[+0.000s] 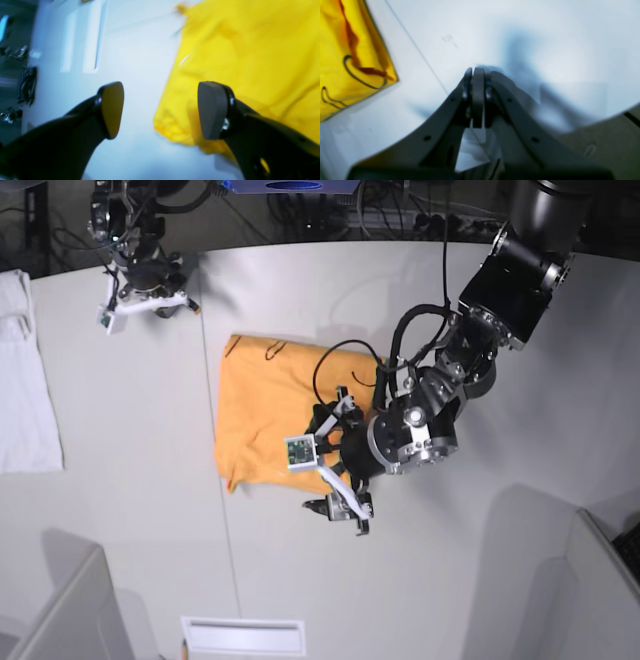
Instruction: Fold the T-shirt properly
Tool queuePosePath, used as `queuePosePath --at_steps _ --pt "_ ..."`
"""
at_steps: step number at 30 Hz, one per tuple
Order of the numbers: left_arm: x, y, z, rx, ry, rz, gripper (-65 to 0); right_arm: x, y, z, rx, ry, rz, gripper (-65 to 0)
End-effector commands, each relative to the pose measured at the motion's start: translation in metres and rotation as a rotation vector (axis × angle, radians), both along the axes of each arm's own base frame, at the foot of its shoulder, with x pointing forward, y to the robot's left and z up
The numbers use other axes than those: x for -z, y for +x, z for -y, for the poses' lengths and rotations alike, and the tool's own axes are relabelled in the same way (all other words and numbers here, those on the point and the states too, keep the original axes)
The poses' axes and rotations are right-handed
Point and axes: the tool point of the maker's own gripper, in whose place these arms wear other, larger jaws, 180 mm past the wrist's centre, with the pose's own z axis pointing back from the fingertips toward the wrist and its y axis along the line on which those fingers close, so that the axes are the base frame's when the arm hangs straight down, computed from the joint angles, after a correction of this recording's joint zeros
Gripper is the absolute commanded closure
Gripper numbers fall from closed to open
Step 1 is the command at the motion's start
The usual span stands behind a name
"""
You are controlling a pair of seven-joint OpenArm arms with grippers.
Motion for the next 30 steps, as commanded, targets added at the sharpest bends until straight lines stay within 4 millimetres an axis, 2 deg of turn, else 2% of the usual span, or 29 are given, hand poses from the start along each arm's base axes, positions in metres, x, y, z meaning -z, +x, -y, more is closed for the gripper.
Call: queuePosePath --at_steps 1,4,6,8,10,12,14,16,19,23,26,30 --pt "-0.034 0.012 -0.008 -0.025 -0.049 0.089 -43.9 -0.008 0.005 0.004 -0.004 -0.019 0.031 0.0" --pt "-0.055 0.007 -0.044 -0.121 -0.104 0.141 -43.4 -0.009 0.006 0.004 -0.006 -0.019 0.035 0.0" --pt "-0.059 0.002 -0.071 -0.192 -0.115 0.154 -36.7 -0.01 0.006 0.004 -0.009 -0.022 0.039 0.0" --pt "-0.049 -0.002 -0.102 -0.278 -0.115 0.132 -20.7 -0.021 0.014 0.01 -0.021 -0.052 0.081 0.0" --pt "-0.033 -0.011 -0.136 -0.375 -0.106 0.093 0.0 -0.033 0.017 0.018 -0.028 -0.098 0.136 0.0" --pt "-0.019 -0.025 -0.162 -0.448 -0.124 0.042 0.0 -0.045 0.021 0.02 -0.082 -0.178 0.192 0.0" --pt "-0.012 -0.04 -0.186 -0.519 -0.191 -0.015 0.0 -0.051 0.023 0.011 -0.182 -0.265 0.243 0.0" --pt "-0.013 -0.054 -0.213 -0.596 -0.3 -0.054 0.0 -0.057 0.022 0.0 -0.256 -0.343 0.299 0.0" --pt "-0.022 -0.074 -0.233 -0.626 -0.466 -0.049 0.0 -0.066 0.017 -0.013 -0.309 -0.418 0.384 0.0" --pt "-0.025 -0.106 -0.234 -0.565 -0.606 0.007 0.0 -0.087 0.009 -0.023 -0.284 -0.489 0.521 0.0" --pt "-0.021 -0.136 -0.227 -0.501 -0.705 0.029 0.0 -0.097 -0.004 -0.025 -0.285 -0.544 0.571 0.0" --pt "-0.006 -0.172 -0.234 -0.458 -0.793 0.072 0.0 -0.104 -0.03 -0.028 -0.329 -0.604 0.603 0.0"
